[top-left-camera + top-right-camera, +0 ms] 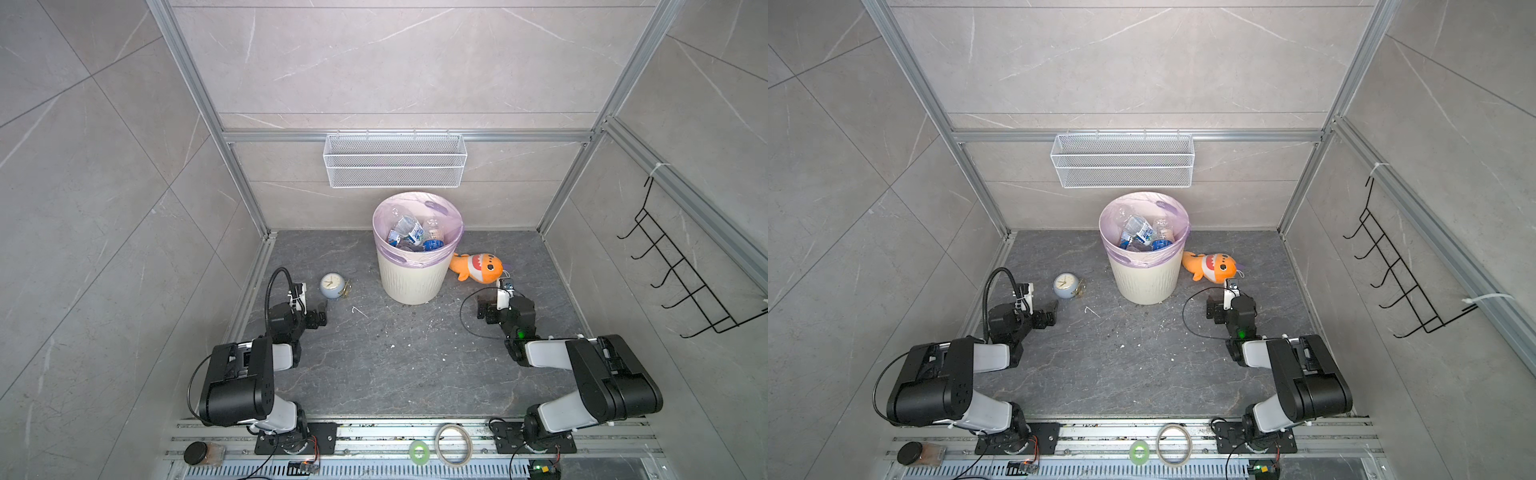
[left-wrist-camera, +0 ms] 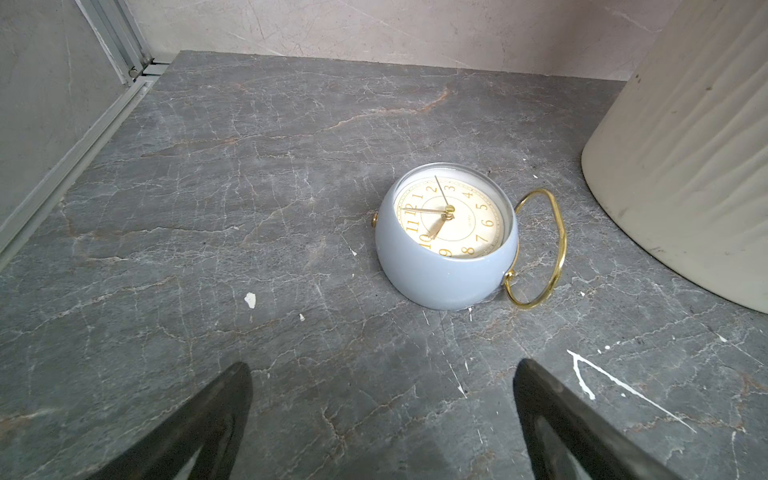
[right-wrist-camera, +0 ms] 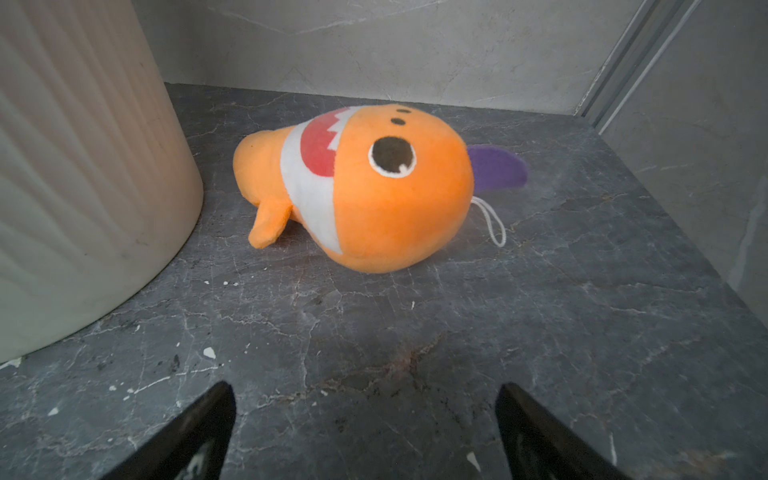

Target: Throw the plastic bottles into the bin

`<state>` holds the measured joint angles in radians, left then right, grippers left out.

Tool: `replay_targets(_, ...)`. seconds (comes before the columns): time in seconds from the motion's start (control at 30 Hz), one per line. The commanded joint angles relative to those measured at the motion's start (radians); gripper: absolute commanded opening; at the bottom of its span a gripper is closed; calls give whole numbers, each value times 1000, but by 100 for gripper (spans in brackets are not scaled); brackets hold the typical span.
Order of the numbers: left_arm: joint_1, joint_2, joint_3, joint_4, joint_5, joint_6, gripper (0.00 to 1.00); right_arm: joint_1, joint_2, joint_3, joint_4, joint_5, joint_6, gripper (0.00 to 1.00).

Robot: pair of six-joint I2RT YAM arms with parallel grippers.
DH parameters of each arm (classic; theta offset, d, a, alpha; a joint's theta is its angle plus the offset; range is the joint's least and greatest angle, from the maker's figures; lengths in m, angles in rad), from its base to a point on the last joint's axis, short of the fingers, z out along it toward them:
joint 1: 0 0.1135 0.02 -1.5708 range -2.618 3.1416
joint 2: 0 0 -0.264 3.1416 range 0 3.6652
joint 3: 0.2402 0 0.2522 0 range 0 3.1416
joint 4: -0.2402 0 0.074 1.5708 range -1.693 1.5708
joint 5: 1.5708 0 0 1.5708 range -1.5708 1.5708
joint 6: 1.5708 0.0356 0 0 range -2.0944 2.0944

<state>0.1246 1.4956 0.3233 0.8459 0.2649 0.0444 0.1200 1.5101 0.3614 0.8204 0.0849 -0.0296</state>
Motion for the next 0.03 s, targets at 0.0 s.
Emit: replay_targets(0.0, 5, 3, 17, 35, 20, -6, 100, -4, 1, 14, 18, -8, 14, 100)
